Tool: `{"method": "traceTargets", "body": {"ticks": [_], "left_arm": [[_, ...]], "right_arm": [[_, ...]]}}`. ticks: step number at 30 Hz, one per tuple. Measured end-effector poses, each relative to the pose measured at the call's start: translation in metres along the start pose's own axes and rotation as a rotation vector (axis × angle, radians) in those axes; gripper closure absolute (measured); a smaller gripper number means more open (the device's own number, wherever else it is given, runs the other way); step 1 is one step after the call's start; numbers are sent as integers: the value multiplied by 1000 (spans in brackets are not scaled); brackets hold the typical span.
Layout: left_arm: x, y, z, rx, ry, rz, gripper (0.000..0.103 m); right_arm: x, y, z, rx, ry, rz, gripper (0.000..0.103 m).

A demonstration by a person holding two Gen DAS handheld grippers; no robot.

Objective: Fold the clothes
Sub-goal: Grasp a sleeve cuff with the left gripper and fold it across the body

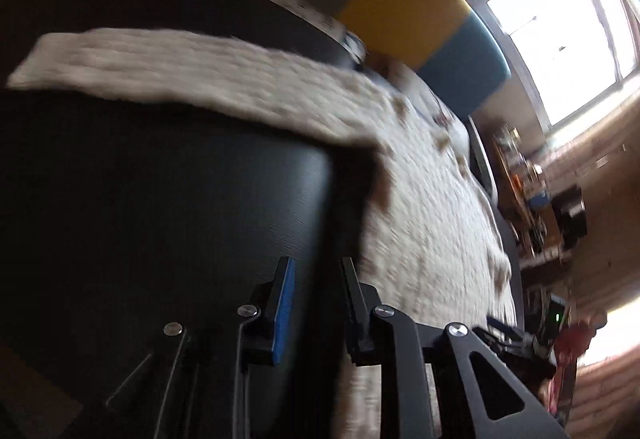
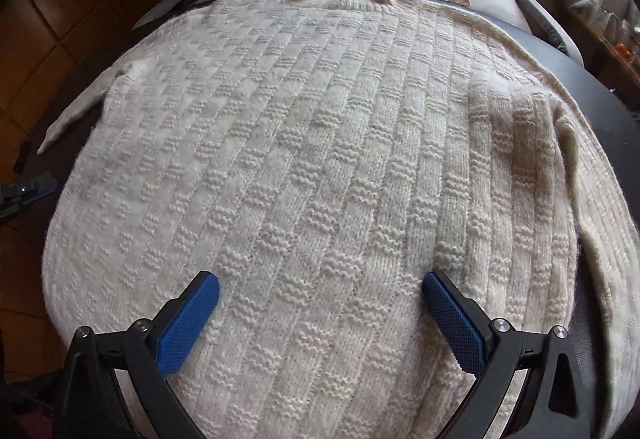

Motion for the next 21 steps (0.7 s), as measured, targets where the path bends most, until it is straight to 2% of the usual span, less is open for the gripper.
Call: {"method": "traceTargets", "body": {"ticks": [3, 8, 13, 21], "left_arm": [[79, 40, 14, -70, 170, 56, 72], [178, 64, 42, -123, 387, 92, 69], [224, 54, 60, -136, 497, 119, 67], [240, 28, 76, -125, 584, 122, 63]], "right_arm": [[2, 3, 3, -14, -21, 5, 0], [26, 10, 16, -61, -33, 43, 0], [82, 10, 27, -72, 45, 73, 0], [145, 1, 47, -64, 136, 137, 0]]}}
Point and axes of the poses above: each gripper's, at about its wrist camera, not at the fingertips, and y roughly against the way its jaws point, x to its left, z to its top, the point moved 5 cm from there along -y, roughly the way its jaws point, and after that the axes turned 14 degrees about -y, right-handed, at the moved point
